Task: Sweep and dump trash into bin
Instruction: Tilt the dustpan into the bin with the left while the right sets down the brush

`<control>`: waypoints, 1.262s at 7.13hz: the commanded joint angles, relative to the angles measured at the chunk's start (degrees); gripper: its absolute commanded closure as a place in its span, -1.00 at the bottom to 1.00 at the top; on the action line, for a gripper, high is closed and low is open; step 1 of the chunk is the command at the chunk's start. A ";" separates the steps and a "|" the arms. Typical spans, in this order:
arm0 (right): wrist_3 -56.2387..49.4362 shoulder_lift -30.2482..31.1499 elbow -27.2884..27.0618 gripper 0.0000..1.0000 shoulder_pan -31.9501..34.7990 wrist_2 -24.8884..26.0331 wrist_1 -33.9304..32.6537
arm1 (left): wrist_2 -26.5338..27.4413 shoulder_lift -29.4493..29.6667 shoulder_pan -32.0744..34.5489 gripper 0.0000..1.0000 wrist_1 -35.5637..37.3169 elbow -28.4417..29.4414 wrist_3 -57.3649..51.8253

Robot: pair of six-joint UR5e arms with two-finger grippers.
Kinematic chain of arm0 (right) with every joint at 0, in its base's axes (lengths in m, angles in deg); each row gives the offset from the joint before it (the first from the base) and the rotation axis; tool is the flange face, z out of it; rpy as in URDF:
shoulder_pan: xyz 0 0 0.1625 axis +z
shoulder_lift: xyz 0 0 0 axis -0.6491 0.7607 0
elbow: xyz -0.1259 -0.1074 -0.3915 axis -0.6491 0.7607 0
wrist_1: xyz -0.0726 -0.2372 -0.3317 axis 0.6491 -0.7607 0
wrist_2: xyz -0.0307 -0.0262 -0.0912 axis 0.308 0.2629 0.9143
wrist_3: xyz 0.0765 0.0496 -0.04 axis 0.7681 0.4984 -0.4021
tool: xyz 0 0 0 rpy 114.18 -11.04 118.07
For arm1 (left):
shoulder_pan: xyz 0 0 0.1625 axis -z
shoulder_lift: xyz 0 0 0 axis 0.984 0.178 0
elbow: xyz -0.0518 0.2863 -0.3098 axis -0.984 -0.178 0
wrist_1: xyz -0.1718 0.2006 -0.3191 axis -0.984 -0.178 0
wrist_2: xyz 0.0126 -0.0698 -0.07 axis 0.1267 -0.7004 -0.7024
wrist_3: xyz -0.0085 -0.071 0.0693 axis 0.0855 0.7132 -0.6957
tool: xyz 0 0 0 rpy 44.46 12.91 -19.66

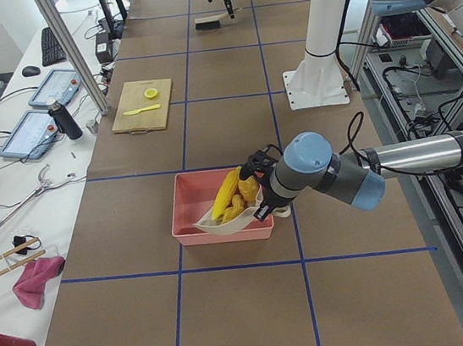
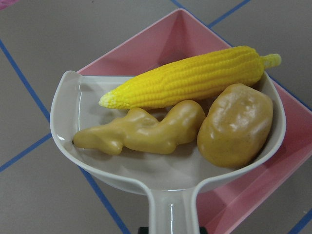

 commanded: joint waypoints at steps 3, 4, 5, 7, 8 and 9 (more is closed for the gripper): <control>-0.18 -1.17 -0.85 -1.00 3.64 0.16 6.00 | 0.63 2.89 -0.04 1.00 20.53 -5.43 -16.07; -0.79 -1.60 -0.85 -1.00 8.10 0.17 9.08 | 0.80 3.60 -0.04 1.00 20.92 -5.34 -15.74; -1.05 -4.22 -0.94 -1.00 13.71 -0.18 8.59 | 1.24 4.04 0.04 1.00 22.58 -5.34 -15.82; -16.32 -4.86 0.28 -1.00 22.25 0.87 6.06 | 0.89 4.14 0.39 1.00 22.34 -5.34 -16.09; -25.14 -7.82 0.38 -1.00 26.73 1.74 -2.40 | 0.20 4.66 0.92 1.00 22.16 -5.52 -16.09; -30.97 -10.02 0.38 -1.00 29.39 1.83 -10.40 | -2.25 6.40 1.97 1.00 22.33 -5.43 -15.91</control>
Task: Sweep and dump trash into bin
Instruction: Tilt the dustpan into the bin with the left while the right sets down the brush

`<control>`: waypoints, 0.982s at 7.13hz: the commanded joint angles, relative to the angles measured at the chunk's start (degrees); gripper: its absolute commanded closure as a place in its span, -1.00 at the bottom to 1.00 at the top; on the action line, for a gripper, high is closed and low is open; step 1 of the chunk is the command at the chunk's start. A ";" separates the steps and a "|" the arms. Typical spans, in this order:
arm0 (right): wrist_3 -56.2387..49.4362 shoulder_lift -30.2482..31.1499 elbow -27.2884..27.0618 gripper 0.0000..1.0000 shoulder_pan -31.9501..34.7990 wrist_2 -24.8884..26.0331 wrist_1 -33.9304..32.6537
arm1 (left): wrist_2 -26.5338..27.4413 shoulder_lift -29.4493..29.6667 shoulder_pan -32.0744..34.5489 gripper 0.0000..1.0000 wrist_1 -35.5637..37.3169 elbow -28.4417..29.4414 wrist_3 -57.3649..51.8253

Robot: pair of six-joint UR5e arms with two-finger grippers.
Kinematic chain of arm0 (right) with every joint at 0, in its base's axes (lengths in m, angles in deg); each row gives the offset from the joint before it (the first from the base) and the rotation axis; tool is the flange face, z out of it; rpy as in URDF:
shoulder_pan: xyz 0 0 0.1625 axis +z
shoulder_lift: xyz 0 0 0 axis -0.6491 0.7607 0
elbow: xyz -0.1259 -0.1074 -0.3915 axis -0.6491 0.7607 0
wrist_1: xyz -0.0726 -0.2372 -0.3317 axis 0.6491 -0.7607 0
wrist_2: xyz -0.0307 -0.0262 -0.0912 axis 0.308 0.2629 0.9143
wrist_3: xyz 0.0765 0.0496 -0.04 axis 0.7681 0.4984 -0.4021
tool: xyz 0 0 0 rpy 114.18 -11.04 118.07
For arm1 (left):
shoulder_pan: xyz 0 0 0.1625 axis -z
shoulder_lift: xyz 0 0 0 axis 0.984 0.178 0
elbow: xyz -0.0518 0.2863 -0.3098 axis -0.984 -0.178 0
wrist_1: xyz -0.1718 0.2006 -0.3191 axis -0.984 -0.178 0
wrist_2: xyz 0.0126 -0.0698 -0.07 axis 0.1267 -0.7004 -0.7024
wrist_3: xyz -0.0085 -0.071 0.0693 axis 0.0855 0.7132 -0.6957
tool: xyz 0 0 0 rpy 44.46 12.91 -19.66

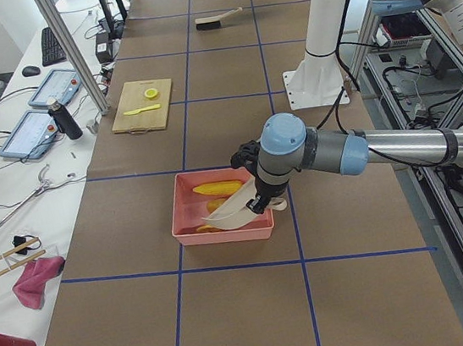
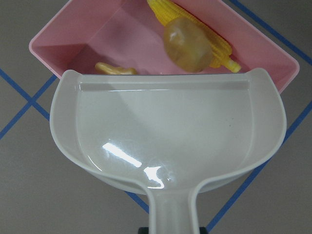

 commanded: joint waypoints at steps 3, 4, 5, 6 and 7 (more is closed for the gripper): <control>-8.02 -2.30 0.32 -1.00 6.05 -0.66 -13.23 | -4.42 5.31 -4.50 1.00 -9.88 1.67 4.48; -8.55 -0.63 0.40 -1.00 7.19 -2.40 -13.05 | -4.33 6.54 -8.71 1.00 -18.02 2.72 11.30; -8.81 -0.27 0.40 -1.00 7.89 -2.86 -13.05 | -3.72 8.55 -13.45 1.00 -28.72 5.34 18.59; -8.38 -1.14 0.32 -1.00 7.81 -2.69 -13.23 | -1.63 11.62 -19.50 1.00 -37.52 9.11 22.32; -8.03 -2.19 0.23 -1.00 7.64 -2.43 -13.23 | 3.96 14.08 -26.78 1.00 -42.75 10.54 24.27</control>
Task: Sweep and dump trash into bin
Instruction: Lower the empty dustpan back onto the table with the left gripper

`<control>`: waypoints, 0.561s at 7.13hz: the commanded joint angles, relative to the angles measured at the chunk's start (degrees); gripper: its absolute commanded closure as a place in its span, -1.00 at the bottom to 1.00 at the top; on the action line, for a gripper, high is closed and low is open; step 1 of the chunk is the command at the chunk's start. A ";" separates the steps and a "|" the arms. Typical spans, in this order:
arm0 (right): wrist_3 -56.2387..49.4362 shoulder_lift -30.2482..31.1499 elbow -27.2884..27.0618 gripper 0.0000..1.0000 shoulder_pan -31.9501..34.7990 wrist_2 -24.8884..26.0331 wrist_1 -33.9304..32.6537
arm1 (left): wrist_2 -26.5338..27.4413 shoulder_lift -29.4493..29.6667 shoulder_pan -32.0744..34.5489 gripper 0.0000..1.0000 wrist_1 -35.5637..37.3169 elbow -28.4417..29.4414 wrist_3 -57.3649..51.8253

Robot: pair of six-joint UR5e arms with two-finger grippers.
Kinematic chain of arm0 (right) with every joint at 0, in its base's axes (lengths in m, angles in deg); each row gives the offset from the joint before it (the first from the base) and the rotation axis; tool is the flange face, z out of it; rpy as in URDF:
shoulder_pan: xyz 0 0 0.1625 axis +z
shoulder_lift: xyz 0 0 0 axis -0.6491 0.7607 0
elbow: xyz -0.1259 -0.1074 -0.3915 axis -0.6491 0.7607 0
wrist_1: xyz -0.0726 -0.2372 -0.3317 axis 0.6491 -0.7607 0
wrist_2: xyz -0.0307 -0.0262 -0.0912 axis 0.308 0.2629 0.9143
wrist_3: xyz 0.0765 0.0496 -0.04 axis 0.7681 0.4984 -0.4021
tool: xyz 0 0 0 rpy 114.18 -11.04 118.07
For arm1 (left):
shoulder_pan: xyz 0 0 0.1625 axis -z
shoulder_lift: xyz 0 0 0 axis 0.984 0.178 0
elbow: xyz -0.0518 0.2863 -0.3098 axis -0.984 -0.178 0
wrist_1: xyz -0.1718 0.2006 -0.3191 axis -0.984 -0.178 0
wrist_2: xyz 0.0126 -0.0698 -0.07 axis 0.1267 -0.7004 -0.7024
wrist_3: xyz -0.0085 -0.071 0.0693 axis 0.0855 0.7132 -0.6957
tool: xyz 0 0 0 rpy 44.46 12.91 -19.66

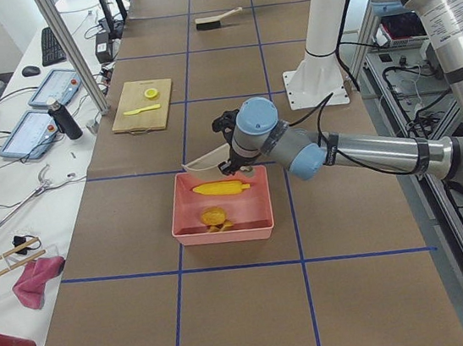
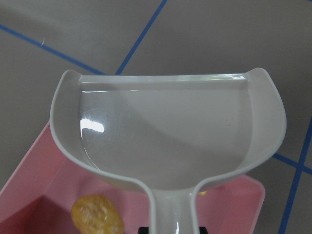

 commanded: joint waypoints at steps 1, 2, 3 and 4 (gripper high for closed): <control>0.55 -1.42 0.07 -1.00 -0.10 0.03 -0.32 | 7.22 5.60 -13.75 1.00 -9.23 2.67 3.98; 0.55 -1.07 0.07 -1.00 -0.02 -0.05 0.11 | 7.33 8.58 -17.11 1.00 -9.33 2.93 3.81; 0.55 -1.16 -0.01 -1.00 -0.02 0.03 0.20 | 7.94 14.10 -21.41 1.00 -10.55 6.41 3.37; 0.46 -1.33 0.07 -1.00 -0.02 0.38 0.20 | 12.56 20.94 -26.93 1.00 -15.00 12.71 3.45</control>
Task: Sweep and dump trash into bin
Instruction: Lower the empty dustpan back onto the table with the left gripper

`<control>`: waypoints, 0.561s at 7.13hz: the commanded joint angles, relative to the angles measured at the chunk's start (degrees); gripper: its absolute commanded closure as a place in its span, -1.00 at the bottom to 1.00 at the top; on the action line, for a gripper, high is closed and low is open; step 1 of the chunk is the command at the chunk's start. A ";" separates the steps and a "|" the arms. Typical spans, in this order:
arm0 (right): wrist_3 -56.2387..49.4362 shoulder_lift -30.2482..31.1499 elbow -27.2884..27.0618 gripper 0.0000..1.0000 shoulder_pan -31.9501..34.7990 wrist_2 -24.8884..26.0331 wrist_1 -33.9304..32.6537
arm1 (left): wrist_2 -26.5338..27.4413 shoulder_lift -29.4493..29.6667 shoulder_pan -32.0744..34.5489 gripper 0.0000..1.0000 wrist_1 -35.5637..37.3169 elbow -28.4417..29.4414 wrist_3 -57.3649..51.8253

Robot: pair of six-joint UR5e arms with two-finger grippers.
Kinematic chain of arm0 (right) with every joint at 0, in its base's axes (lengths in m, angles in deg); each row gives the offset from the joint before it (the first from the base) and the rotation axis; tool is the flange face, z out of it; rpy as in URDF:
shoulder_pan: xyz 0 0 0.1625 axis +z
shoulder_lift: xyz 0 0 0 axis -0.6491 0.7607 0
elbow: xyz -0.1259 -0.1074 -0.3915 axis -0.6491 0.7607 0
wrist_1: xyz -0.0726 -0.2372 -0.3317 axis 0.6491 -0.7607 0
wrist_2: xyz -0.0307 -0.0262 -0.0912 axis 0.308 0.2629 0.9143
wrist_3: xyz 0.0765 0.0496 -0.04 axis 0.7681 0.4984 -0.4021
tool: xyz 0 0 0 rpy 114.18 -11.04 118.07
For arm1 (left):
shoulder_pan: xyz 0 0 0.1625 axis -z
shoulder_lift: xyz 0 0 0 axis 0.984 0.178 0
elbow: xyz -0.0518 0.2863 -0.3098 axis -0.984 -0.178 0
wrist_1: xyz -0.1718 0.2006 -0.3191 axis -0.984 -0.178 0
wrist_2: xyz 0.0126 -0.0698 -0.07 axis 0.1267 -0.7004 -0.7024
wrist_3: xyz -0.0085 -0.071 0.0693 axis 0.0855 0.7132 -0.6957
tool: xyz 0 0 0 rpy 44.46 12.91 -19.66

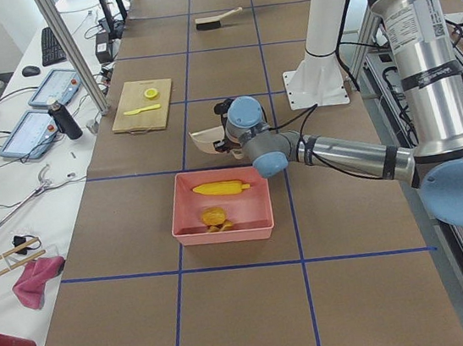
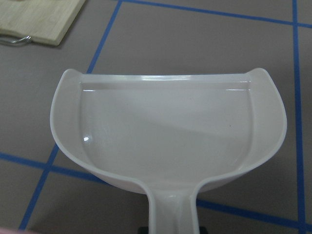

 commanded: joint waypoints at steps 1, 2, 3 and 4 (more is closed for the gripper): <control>-0.05 -0.15 0.04 -1.00 -0.08 0.47 0.07 | 6.18 10.56 -9.36 1.00 -4.49 7.91 -0.06; -0.05 -0.15 0.48 -1.00 -0.08 0.64 0.07 | 6.21 14.59 -11.05 1.00 -4.93 11.85 -0.06; -0.05 -0.15 0.48 -1.00 -0.08 0.73 0.07 | 6.38 17.15 -12.11 1.00 -4.94 14.41 0.20; -0.05 -0.15 0.48 -1.00 -0.08 0.73 0.07 | 6.47 17.18 -12.12 1.00 -4.59 14.87 0.38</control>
